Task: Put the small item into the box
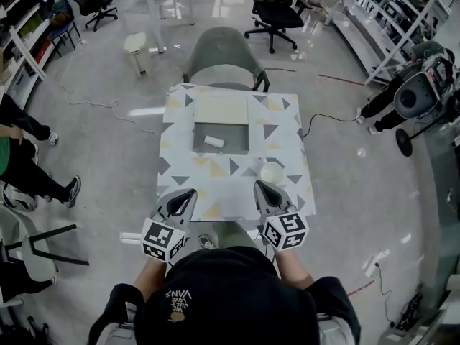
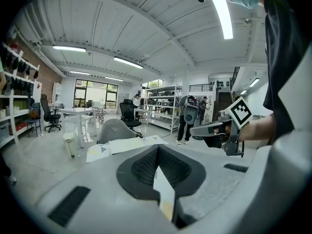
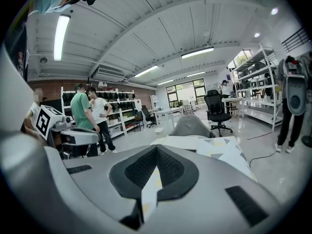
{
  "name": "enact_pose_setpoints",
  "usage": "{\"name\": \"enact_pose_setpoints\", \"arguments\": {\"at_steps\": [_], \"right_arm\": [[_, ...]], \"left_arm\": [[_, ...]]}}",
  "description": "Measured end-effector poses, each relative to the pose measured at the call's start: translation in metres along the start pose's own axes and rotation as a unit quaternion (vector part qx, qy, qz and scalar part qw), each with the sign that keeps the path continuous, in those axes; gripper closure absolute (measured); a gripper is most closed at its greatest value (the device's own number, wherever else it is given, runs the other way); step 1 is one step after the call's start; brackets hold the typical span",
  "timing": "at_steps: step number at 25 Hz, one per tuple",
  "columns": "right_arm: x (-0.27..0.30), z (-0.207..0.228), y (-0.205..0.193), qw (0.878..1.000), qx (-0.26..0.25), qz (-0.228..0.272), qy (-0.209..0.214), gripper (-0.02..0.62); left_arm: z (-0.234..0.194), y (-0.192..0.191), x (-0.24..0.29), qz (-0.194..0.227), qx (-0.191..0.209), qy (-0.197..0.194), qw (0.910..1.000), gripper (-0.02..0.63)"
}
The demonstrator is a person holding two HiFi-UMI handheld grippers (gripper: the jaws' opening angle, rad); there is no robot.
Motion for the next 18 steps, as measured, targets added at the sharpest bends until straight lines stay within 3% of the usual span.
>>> {"name": "enact_pose_setpoints", "arguments": {"at_steps": [18], "right_arm": [[0.0017,-0.0001,-0.0007,1.000,0.007,-0.007,0.015,0.595]], "left_arm": [[-0.0006,0.0009,-0.0017,0.002,-0.009,0.014,0.9999,0.600]]}}
Point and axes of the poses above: the fingertips, and each gripper's own axes: x forward along the fingers, z to its right, y out of its top, the point moved 2 cm from there along -x, backward along the fingers, and after that the axes turned 9 degrees about -z, right-handed, at the moved point
